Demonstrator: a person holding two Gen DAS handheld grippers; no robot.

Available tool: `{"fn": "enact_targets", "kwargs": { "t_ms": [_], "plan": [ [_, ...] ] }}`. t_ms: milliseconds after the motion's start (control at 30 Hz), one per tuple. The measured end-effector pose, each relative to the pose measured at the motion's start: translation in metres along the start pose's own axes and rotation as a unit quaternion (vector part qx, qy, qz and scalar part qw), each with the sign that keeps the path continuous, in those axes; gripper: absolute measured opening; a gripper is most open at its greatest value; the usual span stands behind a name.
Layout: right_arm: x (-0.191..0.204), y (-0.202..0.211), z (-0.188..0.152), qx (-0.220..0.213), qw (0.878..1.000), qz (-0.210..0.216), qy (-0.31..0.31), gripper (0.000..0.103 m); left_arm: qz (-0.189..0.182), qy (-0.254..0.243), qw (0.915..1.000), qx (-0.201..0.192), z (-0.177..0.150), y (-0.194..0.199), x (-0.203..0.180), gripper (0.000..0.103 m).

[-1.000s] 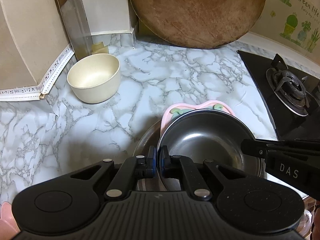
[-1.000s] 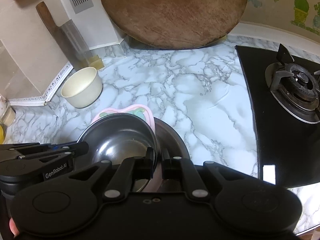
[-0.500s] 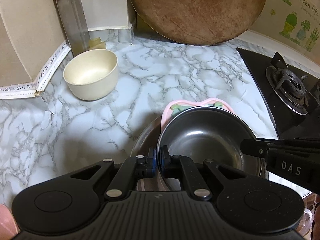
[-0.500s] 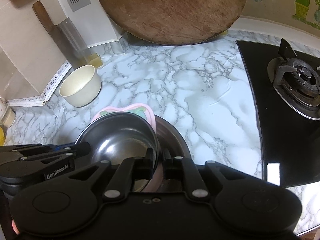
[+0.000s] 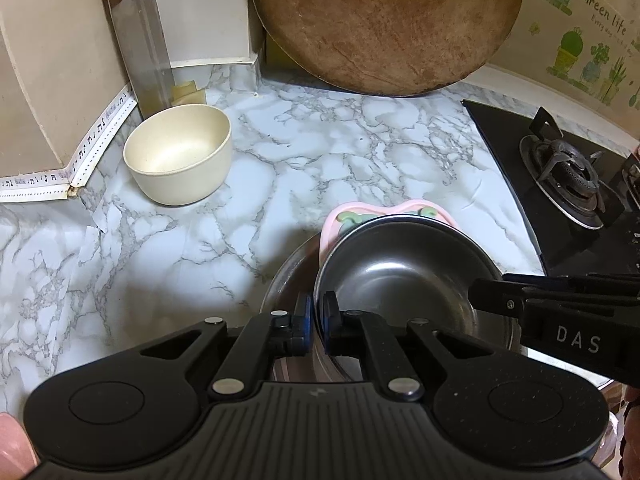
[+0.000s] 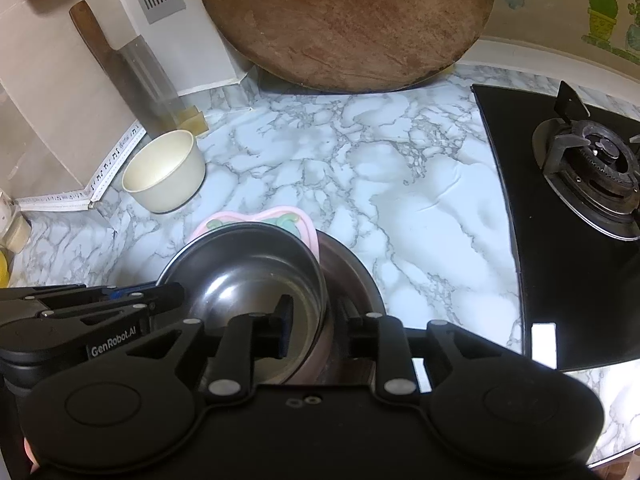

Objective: Organize plates and bowls
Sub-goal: 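Lift the pink pot with both grippers and carry it over the steel bowl, then lower the pink pot into the steel bowl and open both grippers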

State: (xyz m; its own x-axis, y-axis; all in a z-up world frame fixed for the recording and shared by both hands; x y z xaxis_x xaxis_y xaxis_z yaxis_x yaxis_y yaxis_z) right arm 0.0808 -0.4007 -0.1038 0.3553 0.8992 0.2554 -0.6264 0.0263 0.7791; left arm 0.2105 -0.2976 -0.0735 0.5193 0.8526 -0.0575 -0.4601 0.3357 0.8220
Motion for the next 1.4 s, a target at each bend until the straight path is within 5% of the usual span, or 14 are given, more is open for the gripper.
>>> {"fn": "enact_targets", "kwargs": {
  "t_ms": [433, 1400],
  "plan": [
    [0.011, 0.021, -0.002, -0.021, 1.0, 0.008, 0.014, 0.036, -0.015, 0.004, 0.9998, -0.014, -0.005, 0.021, 0.006, 0.008],
    [0.087, 0.07, 0.007, -0.081, 0.987, 0.077, 0.113, 0.068, -0.025, 0.052, 0.9917, -0.115, -0.006, 0.099, 0.058, 0.008]
  ]
}}
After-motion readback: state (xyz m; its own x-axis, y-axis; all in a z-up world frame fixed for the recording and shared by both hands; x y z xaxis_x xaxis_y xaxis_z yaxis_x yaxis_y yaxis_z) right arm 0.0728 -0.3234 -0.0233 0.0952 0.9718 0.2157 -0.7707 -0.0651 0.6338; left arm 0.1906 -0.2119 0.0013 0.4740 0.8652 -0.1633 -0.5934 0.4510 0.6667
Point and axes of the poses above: each gripper's, at about its wrist camera, not at the fingertips, and y roughly against the way its jaws point, x to its left, z to its top, the point moved 1 cm from there along -y, roughly the way its jaws point, and after that the axes turned 4 degrees about -y, right-handed, at the moved point
